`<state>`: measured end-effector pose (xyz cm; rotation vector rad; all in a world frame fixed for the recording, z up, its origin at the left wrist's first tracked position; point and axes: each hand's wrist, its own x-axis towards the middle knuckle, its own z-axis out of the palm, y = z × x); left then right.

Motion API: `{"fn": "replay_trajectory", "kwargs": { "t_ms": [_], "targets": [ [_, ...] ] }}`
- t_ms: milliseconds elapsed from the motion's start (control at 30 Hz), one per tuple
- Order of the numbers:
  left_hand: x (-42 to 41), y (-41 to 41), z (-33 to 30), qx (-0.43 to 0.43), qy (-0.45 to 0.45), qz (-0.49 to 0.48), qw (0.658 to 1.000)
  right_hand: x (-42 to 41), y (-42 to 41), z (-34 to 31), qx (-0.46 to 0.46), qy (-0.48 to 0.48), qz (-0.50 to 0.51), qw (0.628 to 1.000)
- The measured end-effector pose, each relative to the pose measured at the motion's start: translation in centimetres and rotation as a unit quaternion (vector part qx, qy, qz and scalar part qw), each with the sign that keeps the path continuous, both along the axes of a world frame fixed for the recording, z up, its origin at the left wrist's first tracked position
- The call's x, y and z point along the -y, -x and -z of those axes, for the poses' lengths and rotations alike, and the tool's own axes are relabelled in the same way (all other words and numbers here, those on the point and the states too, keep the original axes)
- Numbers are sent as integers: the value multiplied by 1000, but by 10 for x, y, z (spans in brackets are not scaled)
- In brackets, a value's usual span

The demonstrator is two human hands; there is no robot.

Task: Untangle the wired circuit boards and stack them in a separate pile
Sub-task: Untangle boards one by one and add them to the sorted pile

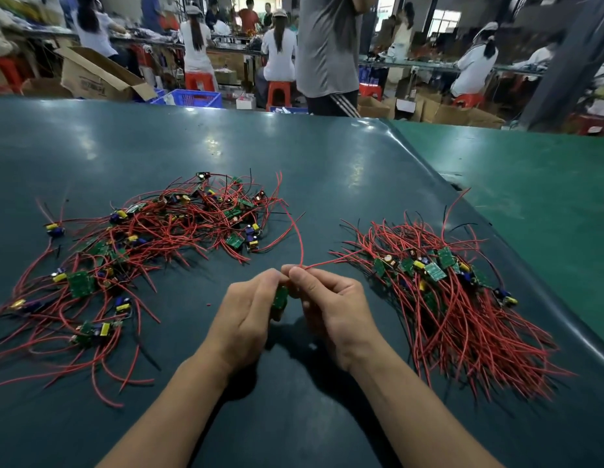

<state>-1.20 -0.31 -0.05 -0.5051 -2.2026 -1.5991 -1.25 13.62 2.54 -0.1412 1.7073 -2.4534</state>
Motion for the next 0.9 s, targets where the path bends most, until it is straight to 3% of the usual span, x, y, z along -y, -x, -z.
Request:
{"fn": "replay_trajectory", "kwargs": {
  "t_ms": [133, 633, 900],
  "targets": [
    [-3, -2, -4, -11, 51, 6, 999, 0, 2, 2, 13, -3, 59, 998],
    [-2, -8, -9, -25, 55, -22, 998, -22, 27, 4, 24, 47, 222, 974],
    [2, -12, -12, -52, 76, -50, 994, -24, 32, 4, 63, 103, 150, 981]
  ]
}}
